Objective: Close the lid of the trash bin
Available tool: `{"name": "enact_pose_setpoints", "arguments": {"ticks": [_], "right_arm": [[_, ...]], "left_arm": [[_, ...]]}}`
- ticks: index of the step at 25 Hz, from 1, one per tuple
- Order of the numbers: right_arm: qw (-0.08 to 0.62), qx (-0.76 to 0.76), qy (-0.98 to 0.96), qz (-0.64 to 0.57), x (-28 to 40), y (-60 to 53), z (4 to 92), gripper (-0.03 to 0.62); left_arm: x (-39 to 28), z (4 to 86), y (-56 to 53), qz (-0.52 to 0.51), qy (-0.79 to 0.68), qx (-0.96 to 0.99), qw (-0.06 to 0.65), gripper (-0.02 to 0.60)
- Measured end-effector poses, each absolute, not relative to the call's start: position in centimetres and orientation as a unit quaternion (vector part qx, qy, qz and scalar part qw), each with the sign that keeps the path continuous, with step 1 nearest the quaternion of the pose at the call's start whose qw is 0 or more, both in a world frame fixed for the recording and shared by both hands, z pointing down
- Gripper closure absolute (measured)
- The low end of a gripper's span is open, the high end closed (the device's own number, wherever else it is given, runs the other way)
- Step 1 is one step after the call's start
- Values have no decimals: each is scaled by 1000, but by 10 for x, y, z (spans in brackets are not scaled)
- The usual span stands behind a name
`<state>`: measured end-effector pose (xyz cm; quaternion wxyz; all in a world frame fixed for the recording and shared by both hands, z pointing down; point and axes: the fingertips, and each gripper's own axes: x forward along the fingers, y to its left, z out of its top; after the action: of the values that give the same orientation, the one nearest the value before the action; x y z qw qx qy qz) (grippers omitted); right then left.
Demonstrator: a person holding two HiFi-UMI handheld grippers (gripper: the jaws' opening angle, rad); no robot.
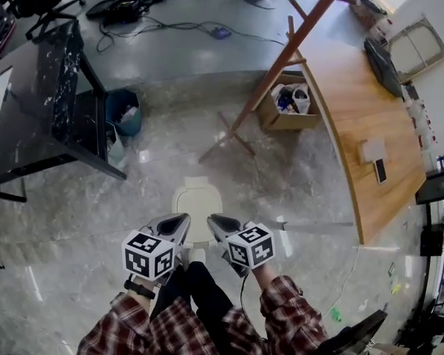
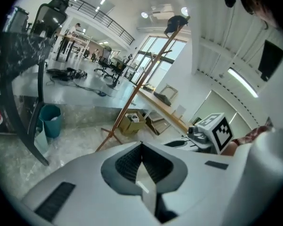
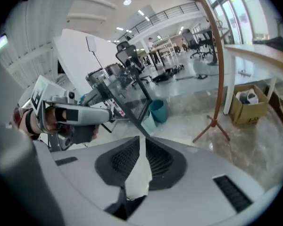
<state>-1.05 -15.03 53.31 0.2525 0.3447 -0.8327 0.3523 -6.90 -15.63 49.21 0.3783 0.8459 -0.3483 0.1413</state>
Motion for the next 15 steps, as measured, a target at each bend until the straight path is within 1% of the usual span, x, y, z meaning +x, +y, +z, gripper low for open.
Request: {"name": "enact_pose_setpoints", "arguments": {"ticks": [3, 8, 11, 15], "right_arm": [[185, 351, -865, 308, -22, -159, 441, 543], [65, 337, -908, 241, -28, -157, 302, 543], [18, 323, -919, 225, -30, -146, 250, 543], [-18, 311, -929, 201, -29, -122, 205, 543]], "left_arm": [[-76, 418, -159, 107, -356, 863, 342, 571], [-76, 296, -156, 20, -355, 895, 269, 571], [-79, 249, -147, -6, -360, 904, 232, 571], [-76, 208, -126, -27, -356, 911, 208, 571]]}}
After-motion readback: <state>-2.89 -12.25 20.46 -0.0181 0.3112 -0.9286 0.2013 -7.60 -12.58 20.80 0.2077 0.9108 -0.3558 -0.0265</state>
